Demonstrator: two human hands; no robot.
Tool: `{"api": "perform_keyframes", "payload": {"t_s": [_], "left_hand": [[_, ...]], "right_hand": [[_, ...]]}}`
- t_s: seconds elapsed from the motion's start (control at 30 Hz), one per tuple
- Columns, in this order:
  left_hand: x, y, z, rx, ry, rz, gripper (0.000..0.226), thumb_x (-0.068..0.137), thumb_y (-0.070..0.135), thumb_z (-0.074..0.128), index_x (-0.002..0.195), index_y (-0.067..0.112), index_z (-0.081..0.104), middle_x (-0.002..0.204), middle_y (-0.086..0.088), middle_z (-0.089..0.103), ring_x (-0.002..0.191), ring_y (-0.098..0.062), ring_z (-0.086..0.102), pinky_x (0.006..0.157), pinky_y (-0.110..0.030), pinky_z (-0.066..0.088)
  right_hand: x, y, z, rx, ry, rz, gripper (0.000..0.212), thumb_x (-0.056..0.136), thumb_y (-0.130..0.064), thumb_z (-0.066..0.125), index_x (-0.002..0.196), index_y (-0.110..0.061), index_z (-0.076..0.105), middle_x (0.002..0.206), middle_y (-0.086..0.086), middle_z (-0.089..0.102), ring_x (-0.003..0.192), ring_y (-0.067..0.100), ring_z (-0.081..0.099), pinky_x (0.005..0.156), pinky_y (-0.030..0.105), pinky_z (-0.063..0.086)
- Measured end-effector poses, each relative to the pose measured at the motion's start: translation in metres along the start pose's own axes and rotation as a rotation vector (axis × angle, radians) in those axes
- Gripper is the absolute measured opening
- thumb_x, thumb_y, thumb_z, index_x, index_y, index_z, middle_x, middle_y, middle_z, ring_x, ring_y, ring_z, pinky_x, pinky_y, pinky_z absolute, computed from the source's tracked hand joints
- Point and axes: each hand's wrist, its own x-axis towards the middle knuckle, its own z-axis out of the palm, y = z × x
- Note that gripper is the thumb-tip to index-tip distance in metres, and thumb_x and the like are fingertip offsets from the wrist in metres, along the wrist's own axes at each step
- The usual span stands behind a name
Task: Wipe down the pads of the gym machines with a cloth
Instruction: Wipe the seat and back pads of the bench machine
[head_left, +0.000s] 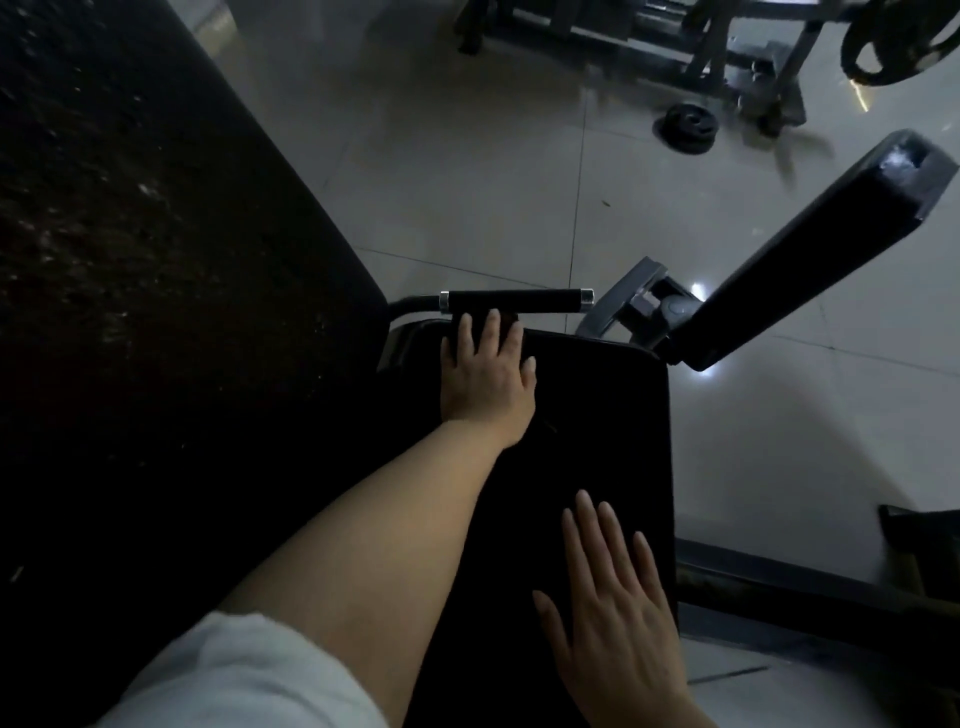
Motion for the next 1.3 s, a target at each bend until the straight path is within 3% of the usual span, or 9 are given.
{"api": "perform_keyframes", "payload": {"t_s": [0.17,0.33,0.47,0.57,0.73,0.97,1.17,1.3], "left_hand": [[0.033,-0.01,-0.006,0.003,0.003,0.024,0.046,0.1,0.038,0.026,0.145,0.029,0.029,0.155,-0.002,0.026,0.144,-0.03,0.011,0.116,-0.049,0.011],[-0.026,-0.027,-0.003,-0.073,0.006,0.05,0.052,0.101,0.036,0.024,0.151,0.028,0.012,0.16,0.0,0.001,0.147,-0.025,-0.005,0.119,-0.043,0.003],[-0.115,-0.042,0.001,-0.056,-0.02,0.034,0.057,0.096,0.044,0.013,0.151,0.027,0.014,0.16,-0.001,0.003,0.147,-0.026,-0.003,0.118,-0.046,0.009],[-0.151,-0.047,0.005,-0.06,-0.06,-0.003,0.061,0.093,0.048,0.008,0.15,0.027,0.011,0.16,-0.001,0.001,0.146,-0.026,-0.006,0.118,-0.046,0.008],[-0.099,-0.042,0.0,-0.019,-0.052,-0.031,0.056,0.097,0.046,0.011,0.151,0.03,0.008,0.16,-0.004,-0.002,0.146,-0.031,-0.007,0.116,-0.048,0.001],[-0.008,-0.042,-0.009,0.018,-0.092,-0.036,0.053,0.1,0.043,0.02,0.151,0.032,0.009,0.16,0.0,-0.005,0.146,-0.03,-0.008,0.117,-0.05,0.003],[0.025,-0.051,-0.014,-0.012,-0.066,0.032,0.049,0.1,0.041,0.025,0.148,0.031,0.022,0.16,-0.002,0.007,0.146,-0.03,0.001,0.115,-0.049,0.013],[0.012,-0.058,-0.009,-0.04,-0.006,0.068,0.05,0.1,0.038,0.028,0.149,0.029,0.021,0.16,-0.002,0.005,0.146,-0.03,0.001,0.117,-0.048,0.01]], "right_hand": [[0.028,0.003,-0.01,-0.019,0.011,0.086,0.068,0.096,-0.058,0.017,0.144,-0.012,0.03,0.152,0.005,0.03,0.141,0.017,0.017,0.113,0.035,0.007],[0.023,0.002,-0.012,-0.005,-0.022,0.09,0.068,0.095,-0.059,0.015,0.146,-0.015,0.028,0.155,0.003,0.022,0.144,0.016,0.011,0.113,0.035,0.006],[0.021,0.001,-0.02,0.051,-0.07,0.039,0.085,0.081,-0.069,-0.017,0.149,-0.02,-0.001,0.155,-0.004,-0.015,0.143,0.016,-0.019,0.114,0.031,-0.014],[0.021,0.001,-0.019,0.041,-0.085,0.044,0.084,0.081,-0.068,-0.02,0.148,-0.02,-0.007,0.154,-0.004,-0.022,0.142,0.013,-0.024,0.114,0.033,-0.016],[0.019,-0.001,-0.014,-0.023,-0.09,0.073,0.071,0.096,-0.06,0.004,0.149,-0.014,0.011,0.158,0.003,0.0,0.145,0.015,-0.007,0.115,0.037,-0.002],[0.02,-0.003,-0.026,0.059,-0.173,0.055,0.085,0.074,-0.067,-0.028,0.145,-0.021,-0.02,0.149,-0.006,-0.035,0.138,0.014,-0.033,0.113,0.034,-0.019],[0.02,-0.002,-0.031,0.113,-0.169,0.045,0.09,0.068,-0.069,-0.033,0.145,-0.022,-0.02,0.15,-0.005,-0.034,0.137,0.013,-0.034,0.114,0.035,-0.018],[0.021,0.0,-0.027,0.11,-0.151,0.04,0.086,0.076,-0.068,-0.026,0.147,-0.022,-0.015,0.153,-0.005,-0.028,0.14,0.013,-0.029,0.114,0.036,-0.015]]}}
